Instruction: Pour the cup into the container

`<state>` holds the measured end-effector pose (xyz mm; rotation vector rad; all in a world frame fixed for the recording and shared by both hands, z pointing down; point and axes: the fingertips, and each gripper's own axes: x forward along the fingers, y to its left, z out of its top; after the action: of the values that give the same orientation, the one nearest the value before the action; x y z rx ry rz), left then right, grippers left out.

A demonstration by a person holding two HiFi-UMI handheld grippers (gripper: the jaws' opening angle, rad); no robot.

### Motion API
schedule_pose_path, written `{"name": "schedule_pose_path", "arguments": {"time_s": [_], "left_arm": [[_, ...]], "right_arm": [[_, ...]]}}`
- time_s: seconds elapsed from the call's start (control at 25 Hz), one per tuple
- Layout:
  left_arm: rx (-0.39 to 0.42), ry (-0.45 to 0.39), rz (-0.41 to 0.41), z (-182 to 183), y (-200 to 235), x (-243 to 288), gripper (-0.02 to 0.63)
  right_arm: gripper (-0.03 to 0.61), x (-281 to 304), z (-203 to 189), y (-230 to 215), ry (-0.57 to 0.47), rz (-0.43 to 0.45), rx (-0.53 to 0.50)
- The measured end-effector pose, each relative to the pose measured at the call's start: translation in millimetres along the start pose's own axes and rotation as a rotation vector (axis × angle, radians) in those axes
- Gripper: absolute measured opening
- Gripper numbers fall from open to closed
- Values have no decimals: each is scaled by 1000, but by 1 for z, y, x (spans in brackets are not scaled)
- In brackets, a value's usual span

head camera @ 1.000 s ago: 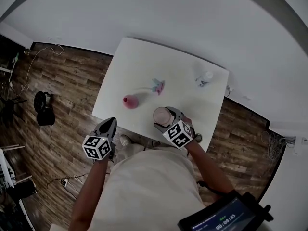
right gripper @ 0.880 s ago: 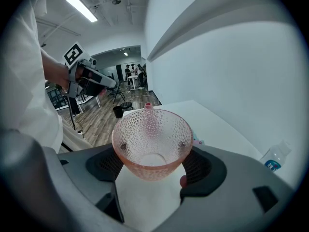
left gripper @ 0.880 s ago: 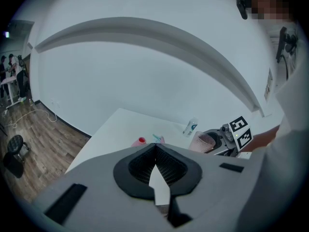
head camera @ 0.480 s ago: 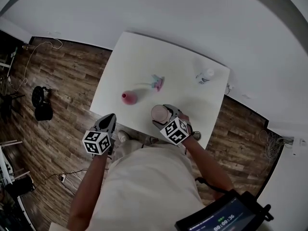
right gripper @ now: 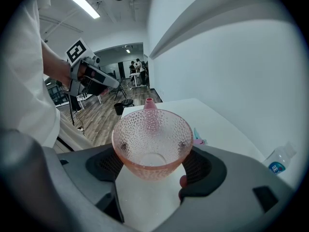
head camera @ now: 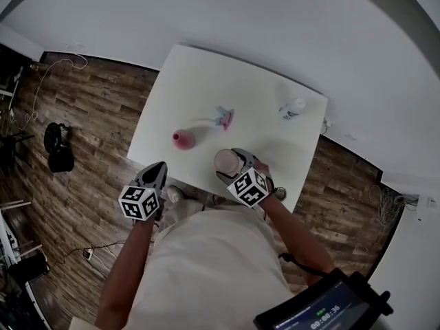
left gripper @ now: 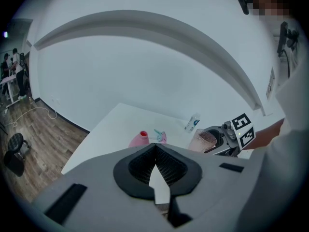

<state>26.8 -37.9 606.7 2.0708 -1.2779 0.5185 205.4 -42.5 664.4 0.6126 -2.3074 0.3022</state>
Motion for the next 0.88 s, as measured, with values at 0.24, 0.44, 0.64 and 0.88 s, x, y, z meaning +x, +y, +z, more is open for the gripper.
{"name": "schedule_pose_path", "arguments": {"time_s": [0.24,0.44,0.64,0.88], "left_arm": [[9,15,-4,-3,2,2,11],[15,30,-6,-7,5,1,11],[23,53,-3,-14,11,1,11],[32,73,-2,-19,17,-1,11]], "right_arm": [[367,1,-2,-2,5,-8,7],[367,5,-4,-3,7,-16,22],[367,9,-3,-4,7,-20,30],[367,15,2,-5,2,-21,39]]}}
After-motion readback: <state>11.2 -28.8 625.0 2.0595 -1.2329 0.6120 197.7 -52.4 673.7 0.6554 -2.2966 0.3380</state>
